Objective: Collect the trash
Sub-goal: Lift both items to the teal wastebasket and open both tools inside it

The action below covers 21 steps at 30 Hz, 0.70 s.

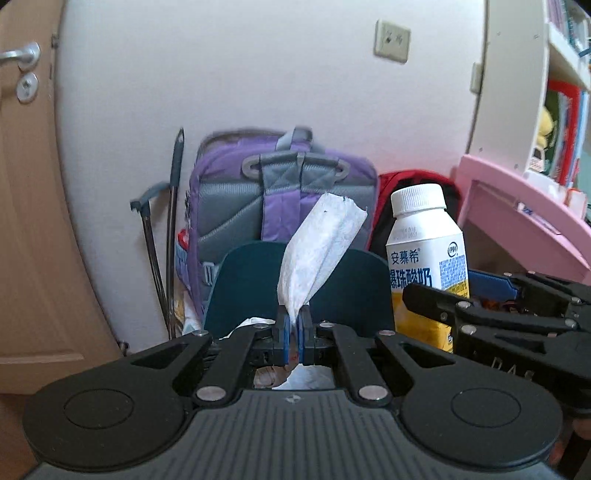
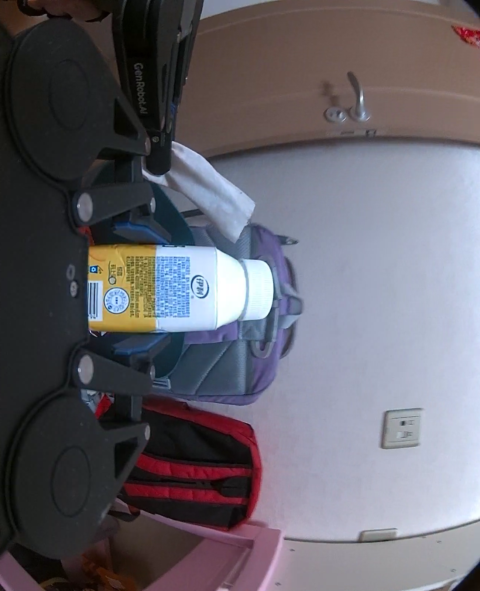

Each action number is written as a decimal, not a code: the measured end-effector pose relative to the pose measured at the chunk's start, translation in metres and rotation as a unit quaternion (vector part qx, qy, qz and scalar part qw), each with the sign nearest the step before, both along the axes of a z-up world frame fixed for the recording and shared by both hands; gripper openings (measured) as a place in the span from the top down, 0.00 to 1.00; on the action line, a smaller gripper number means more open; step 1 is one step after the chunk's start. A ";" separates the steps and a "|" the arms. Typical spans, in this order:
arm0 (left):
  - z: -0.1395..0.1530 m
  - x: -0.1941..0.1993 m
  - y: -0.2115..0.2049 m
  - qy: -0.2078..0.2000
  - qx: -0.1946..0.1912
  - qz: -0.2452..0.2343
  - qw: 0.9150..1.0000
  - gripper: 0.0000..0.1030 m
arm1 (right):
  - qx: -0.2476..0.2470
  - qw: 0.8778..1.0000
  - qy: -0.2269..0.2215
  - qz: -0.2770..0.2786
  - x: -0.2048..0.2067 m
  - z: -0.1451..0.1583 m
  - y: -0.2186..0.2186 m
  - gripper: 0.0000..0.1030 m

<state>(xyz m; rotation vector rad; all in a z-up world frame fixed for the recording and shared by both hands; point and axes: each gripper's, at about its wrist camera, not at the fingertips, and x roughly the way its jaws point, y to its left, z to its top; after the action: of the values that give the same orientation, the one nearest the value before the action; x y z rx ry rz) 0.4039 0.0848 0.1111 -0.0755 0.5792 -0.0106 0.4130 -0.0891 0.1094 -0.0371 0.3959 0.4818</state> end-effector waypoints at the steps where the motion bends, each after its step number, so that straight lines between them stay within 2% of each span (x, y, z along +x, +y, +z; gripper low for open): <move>1: -0.005 0.009 0.001 0.009 -0.002 0.000 1.000 0.96 | -0.005 1.000 0.005 0.000 0.005 -0.004 0.003 0.51; 9: -0.043 0.056 0.008 0.068 -0.005 0.001 0.998 0.96 | -0.049 0.998 0.045 0.012 0.042 -0.038 0.022 0.51; 17: -0.072 0.087 0.005 0.124 0.020 -0.003 0.992 0.96 | -0.093 0.991 0.092 0.026 0.061 -0.057 0.037 0.51; 21: -0.080 0.093 0.003 0.138 0.032 -0.008 0.990 0.96 | -0.109 0.988 0.107 0.031 0.066 -0.063 0.040 0.50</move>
<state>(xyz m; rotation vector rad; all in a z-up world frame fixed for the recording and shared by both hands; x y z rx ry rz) 0.4966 0.0874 0.0307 -0.0084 0.8570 0.0025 0.4787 -0.0486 0.0463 -0.2115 0.6594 0.5029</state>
